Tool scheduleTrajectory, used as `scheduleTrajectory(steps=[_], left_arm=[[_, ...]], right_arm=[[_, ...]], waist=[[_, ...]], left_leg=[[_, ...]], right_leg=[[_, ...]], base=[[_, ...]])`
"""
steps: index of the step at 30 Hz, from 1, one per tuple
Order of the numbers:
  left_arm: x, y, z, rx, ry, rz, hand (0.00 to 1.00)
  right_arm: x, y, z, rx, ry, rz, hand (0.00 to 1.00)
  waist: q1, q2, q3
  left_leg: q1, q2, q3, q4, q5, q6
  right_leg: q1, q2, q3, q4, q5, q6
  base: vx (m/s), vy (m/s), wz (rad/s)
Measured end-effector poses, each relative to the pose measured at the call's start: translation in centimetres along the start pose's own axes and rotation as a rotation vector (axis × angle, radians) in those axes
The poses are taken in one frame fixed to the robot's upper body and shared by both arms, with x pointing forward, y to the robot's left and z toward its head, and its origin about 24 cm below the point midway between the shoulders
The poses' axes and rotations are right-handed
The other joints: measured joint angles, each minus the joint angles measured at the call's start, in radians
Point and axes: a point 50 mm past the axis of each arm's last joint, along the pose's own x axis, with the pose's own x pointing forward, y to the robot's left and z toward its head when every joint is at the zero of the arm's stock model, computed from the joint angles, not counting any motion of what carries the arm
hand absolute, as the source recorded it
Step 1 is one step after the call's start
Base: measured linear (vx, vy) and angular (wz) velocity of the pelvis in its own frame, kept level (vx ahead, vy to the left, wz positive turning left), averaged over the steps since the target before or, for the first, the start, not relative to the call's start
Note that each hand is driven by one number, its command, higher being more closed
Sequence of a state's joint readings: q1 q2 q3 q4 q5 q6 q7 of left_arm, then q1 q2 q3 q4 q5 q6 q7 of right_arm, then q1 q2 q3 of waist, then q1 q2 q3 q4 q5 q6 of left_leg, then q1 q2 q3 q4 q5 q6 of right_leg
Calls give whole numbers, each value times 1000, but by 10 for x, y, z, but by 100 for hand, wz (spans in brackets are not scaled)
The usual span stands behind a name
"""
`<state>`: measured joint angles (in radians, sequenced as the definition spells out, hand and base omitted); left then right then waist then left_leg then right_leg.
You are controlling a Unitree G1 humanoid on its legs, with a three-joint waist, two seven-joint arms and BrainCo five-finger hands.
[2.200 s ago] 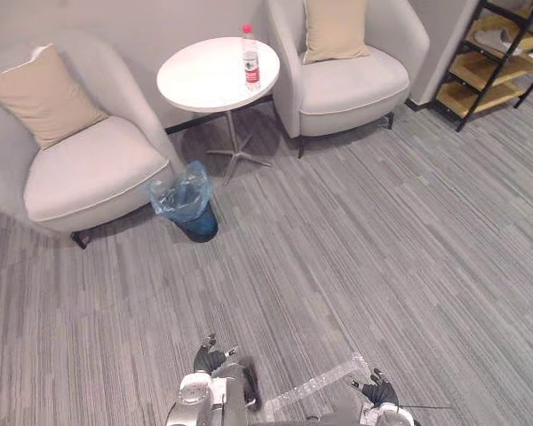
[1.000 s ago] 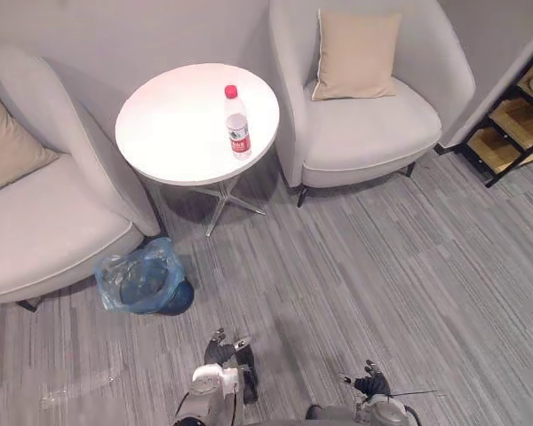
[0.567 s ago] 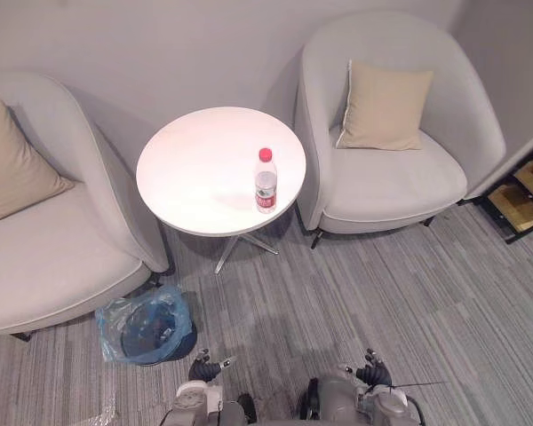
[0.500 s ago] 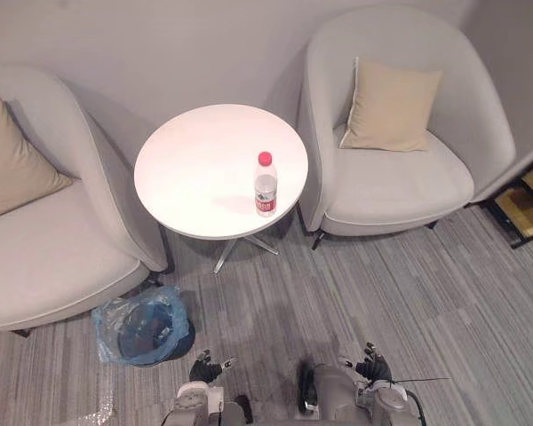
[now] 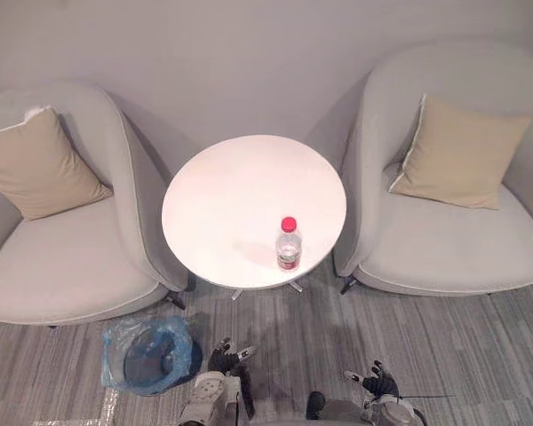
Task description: Gather rubbish on tea table into small bin, then transfer packed bag to large trash can.
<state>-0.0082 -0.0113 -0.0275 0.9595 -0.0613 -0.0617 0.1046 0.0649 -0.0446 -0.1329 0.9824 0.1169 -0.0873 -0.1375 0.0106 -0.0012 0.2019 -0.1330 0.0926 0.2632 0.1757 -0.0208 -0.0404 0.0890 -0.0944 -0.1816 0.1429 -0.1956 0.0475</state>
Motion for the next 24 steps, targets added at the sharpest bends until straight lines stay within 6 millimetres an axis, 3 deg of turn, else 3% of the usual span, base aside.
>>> scheduleTrajectory(steps=[1, 2, 5, 7, 8, 10, 12, 13, 14, 16, 18, 20, 24], left_arm=[[0, 5, 0, 16, 2, 8, 0], [1, 6, 1, 25, -1, 8, 0], [0, 9, -3, 47, 12, 10, 0], [-1, 11, -7, 48, 24, 15, 0], [-2, 14, -10, 53, 31, 21, 0], [-2, 21, -13, 78, 45, 33, 0], [-2, 24, -14, 86, 47, 41, 0], [-3, 25, -16, 87, 52, 43, 0], [-4, 19, -22, 76, 74, 33, 0], [-5, 12, -26, 67, 90, 20, 0], [-6, 9, -27, 83, 96, 9, 0], [-5, 9, -26, 105, 91, 8, 0], [-4, 10, -23, 112, 82, 9, 0]], right_arm=[[-1, 3, -2, 5, 8, 6, 0], [-1, 4, -3, 1, 12, 10, 0], [0, 4, -1, -39, 5, 14, 0], [1, 4, 1, -39, 0, 15, 0], [1, 3, 2, -42, -5, 17, 0], [2, 6, 5, -76, -18, 26, 0], [2, 5, 7, -99, -28, 31, 0], [2, 6, 9, -103, -37, 33, 0], [2, 3, 6, -166, -30, 32, 0], [3, -1, 8, -187, -34, 24, 0], [3, 1, 6, -197, -29, 31, 0], [2, 5, 7, -261, -45, 39, 0], [2, 17, 14, -315, -83, 69, 0]], waist=[[-1, -25, -9], [-1, -30, -9], [2, -27, -7], [0, -22, -11], [-5, -20, -13], [-14, -13, -16], [-12, -7, -13], [-13, 0, -13], [-5, 17, -56], [-6, 39, -65], [-11, 30, -61], [-9, 20, -67], [-4, 6, -64]], left_leg=[[2, -23, 5, 0, -24, 12], [10, -36, 6, -1, -34, 19], [87, -71, 21, -45, -64, 36], [136, -88, 24, -77, -76, 44], [162, -95, 11, -94, -84, 52], [179, -91, -19, -104, -90, 54], [190, -75, -54, -104, -91, 53], [205, -59, -82, -98, -91, 51], [220, -47, -105, -91, -118, 6], [224, -34, -105, -91, -122, 0], [257, -19, -112, -95, -116, -10], [242, -17, -136, -99, -110, -18], [239, -37, -139, -88, -108, -15]], right_leg=[[0, -27, 1, 10, -15, 22], [1, -39, 3, 24, -17, 26], [-20, -78, 37, 162, -25, 39], [-78, -102, 57, 332, -21, 48], [-129, -116, 58, 439, -34, 49], [-169, -101, 52, 461, -101, 38], [-205, -70, 54, 436, -131, 31], [-212, -41, 65, 328, -115, 24], [-191, -20, 78, 171, 11, 7], [-187, 1, 85, 161, 14, 3], [-113, 18, 76, 90, 28, -10], [-77, 24, 54, -15, 82, -4], [-35, 11, 48, -82, 124, 8]], base=[[261, 164, 18], [247, 173, 14], [206, 189, -8], [195, 164, -4], [209, 120, 24], [238, 35, 47], [234, -78, 59], [446, -271, 72], [430, -283, 43], [266, -195, -8], [149, -93, 0], [56, 10, 27], [-20, 47, 9]])
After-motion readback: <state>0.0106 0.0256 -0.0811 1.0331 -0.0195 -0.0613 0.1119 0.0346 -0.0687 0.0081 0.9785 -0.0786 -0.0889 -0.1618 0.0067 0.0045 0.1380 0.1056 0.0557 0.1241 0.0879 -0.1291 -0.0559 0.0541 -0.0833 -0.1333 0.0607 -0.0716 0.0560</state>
